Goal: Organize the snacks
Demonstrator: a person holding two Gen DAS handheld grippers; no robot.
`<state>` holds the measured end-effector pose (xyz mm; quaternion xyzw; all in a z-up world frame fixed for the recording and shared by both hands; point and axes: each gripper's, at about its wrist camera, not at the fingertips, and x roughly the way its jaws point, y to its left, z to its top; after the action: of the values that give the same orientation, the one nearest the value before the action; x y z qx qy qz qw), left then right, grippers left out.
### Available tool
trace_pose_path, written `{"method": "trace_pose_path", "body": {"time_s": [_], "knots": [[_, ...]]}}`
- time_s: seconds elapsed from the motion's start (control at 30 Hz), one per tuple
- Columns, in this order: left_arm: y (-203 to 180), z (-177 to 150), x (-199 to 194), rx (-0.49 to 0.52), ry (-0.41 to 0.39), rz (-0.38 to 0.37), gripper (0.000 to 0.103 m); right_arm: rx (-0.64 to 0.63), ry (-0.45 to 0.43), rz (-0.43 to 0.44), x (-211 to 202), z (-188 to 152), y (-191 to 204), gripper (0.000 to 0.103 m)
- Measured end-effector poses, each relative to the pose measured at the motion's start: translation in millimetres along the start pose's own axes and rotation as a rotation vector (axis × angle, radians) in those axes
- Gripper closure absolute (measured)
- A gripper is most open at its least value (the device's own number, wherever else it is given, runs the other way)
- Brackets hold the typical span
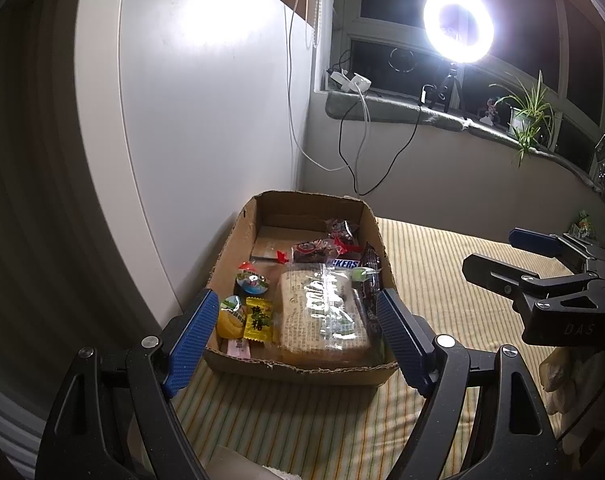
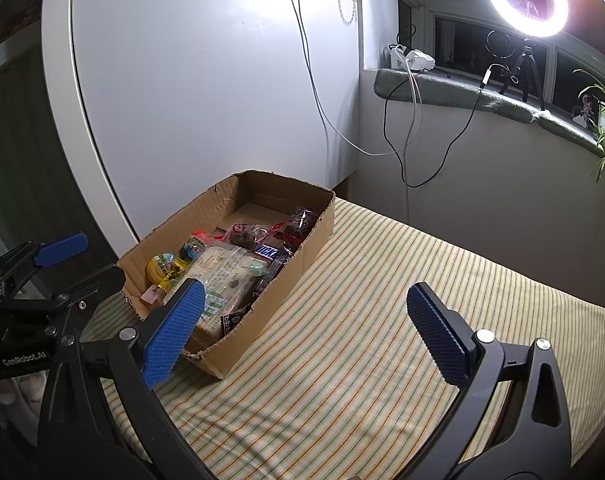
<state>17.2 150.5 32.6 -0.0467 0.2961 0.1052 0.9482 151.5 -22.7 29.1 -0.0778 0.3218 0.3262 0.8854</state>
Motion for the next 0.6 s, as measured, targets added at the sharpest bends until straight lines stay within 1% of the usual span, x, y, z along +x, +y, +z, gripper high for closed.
{"method": "trace_pose_path", "body": {"time_s": [0.6], "knots": [[-2.8, -2.5, -2.3, -0.001, 0.003, 0.003, 0.022, -0.009, 0.004, -0.009, -2.7, -1.2, 2.6, 0.000]]}}
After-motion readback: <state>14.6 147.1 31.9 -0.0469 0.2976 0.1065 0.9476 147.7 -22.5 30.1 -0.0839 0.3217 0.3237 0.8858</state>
